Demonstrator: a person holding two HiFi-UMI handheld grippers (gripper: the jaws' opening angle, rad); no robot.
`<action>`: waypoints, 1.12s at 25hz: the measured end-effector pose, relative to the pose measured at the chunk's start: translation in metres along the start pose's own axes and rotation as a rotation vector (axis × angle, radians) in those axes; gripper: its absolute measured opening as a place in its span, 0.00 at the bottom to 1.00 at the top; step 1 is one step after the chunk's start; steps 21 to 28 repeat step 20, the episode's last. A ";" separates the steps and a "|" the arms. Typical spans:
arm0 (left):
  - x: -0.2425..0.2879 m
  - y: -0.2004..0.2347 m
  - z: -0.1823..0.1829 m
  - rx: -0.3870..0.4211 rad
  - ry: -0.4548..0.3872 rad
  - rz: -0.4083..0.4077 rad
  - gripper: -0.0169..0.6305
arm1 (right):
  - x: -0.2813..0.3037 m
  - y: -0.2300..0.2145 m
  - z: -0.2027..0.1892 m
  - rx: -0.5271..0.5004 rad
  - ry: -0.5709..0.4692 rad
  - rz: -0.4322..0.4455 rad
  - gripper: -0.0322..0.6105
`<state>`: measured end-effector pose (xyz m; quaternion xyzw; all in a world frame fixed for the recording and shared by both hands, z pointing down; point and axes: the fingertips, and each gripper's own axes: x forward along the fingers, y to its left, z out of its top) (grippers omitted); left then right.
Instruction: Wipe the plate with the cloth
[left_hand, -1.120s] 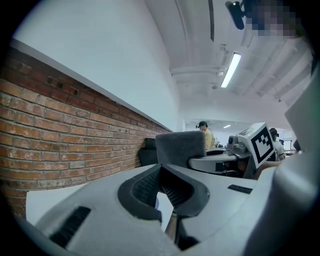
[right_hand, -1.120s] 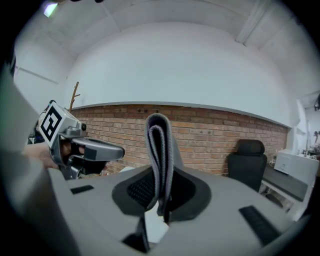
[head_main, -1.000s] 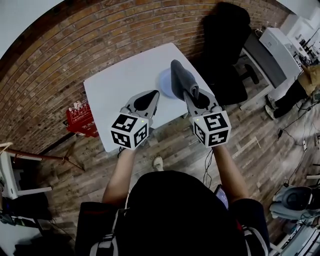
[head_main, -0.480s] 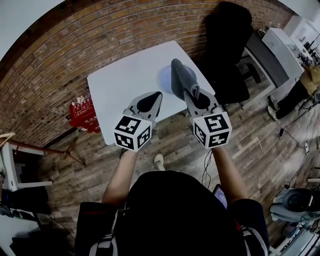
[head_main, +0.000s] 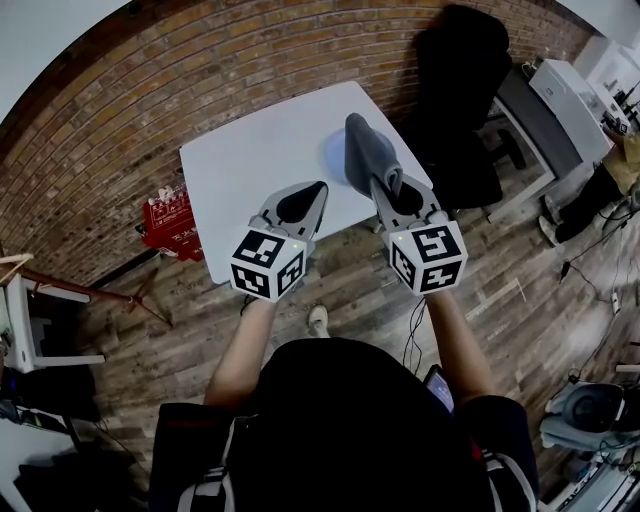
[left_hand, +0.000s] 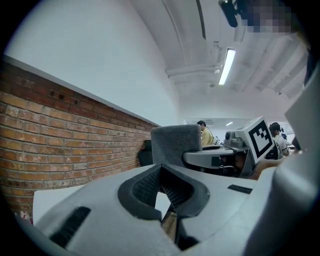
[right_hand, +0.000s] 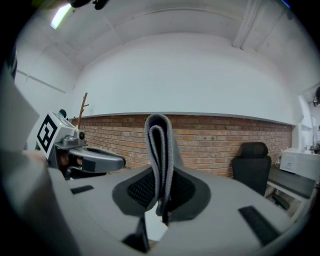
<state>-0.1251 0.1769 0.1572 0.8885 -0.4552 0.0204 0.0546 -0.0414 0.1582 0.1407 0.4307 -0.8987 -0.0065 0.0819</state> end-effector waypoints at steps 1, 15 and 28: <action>0.000 0.001 0.000 -0.001 -0.001 0.002 0.06 | 0.001 0.001 0.001 -0.001 -0.001 0.002 0.13; -0.003 0.004 0.002 -0.006 -0.013 0.007 0.06 | 0.002 0.004 -0.001 -0.007 0.000 0.003 0.13; -0.003 0.002 0.002 -0.003 -0.013 0.004 0.06 | -0.001 0.003 -0.003 -0.002 0.001 -0.001 0.13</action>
